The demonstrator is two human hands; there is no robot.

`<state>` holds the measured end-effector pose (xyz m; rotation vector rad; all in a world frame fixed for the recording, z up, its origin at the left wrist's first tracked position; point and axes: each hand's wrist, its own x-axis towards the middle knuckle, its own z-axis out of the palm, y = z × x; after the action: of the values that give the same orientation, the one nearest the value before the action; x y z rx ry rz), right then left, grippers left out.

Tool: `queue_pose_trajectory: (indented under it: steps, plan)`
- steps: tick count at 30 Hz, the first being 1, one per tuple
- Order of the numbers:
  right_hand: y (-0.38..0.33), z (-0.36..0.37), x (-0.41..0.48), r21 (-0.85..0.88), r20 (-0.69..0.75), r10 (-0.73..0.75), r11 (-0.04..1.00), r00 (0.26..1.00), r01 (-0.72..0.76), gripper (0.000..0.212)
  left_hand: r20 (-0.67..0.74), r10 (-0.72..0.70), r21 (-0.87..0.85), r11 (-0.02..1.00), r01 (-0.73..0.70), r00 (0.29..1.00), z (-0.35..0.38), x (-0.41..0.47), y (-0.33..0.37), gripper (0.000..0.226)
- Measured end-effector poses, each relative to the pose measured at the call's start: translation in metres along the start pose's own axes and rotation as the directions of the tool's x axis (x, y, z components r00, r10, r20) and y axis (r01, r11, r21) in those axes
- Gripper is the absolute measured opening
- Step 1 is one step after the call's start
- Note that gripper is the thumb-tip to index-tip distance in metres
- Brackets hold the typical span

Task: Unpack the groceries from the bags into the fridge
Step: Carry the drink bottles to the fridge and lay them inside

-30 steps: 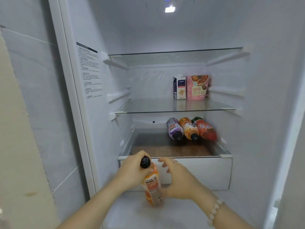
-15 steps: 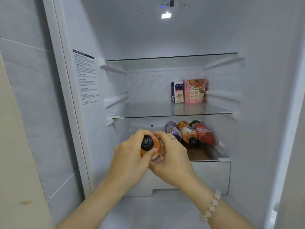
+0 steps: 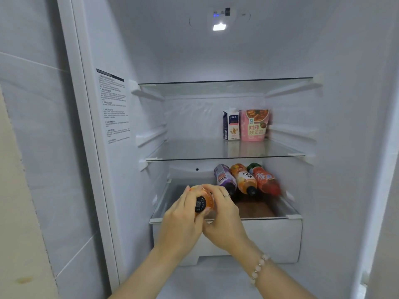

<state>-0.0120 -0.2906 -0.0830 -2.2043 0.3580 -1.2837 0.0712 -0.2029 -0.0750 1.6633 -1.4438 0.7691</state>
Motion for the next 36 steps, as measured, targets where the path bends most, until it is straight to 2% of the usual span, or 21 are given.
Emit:
queue_pose_trajectory:
  steps: [4,8,11,16,20,23,28,31,36]
  plan:
    - [0.011,0.007,0.002,0.012,0.015,0.017,1.000,1.000,-0.017,0.061,0.057,-0.066,-0.012,0.998,0.067,0.996,0.018,-0.005,-0.016,0.043]
    - [0.019,0.010,0.008,-0.048,0.014,0.074,0.996,0.997,-0.073,0.058,0.063,-0.208,-0.174,0.961,0.216,0.976,0.030,-0.004,-0.010,0.041]
    - [0.025,0.012,0.012,-0.148,0.018,0.132,0.981,0.991,-0.127,0.050,0.188,-0.305,-0.238,0.908,0.344,0.934,0.030,0.001,-0.005,0.049]
    - [0.034,0.017,0.018,-0.210,-0.022,0.201,0.957,0.979,-0.201,0.053,0.418,-0.232,-0.240,0.904,0.354,0.878,0.038,0.011,-0.018,0.073]
    - [0.043,0.016,0.030,-0.205,0.044,0.223,0.956,0.974,-0.210,0.059,0.525,-0.238,-0.214,0.892,0.398,0.817,0.054,0.023,-0.033,0.081]
    - [0.054,0.016,0.036,-0.306,0.158,0.260,0.930,0.953,-0.203,0.067,0.577,-0.271,-0.199,0.868,0.454,0.770,0.070,0.027,-0.042,0.080]
    - [0.066,0.012,0.038,-0.340,0.229,0.235,0.928,0.945,-0.149,0.057,0.565,-0.316,-0.146,0.871,0.470,0.762,0.094,0.037,-0.048,0.072]
    - [0.067,0.009,0.039,-0.365,0.187,0.215,0.921,0.958,-0.136,0.053,0.542,-0.344,-0.151,0.858,0.491,0.767,0.105,0.051,-0.049,0.065]
    - [0.072,-0.010,0.031,-0.467,0.026,0.176,0.873,0.984,-0.143,0.039,0.603,-0.355,-0.113,0.848,0.517,0.714,0.123,0.067,-0.060,0.075]
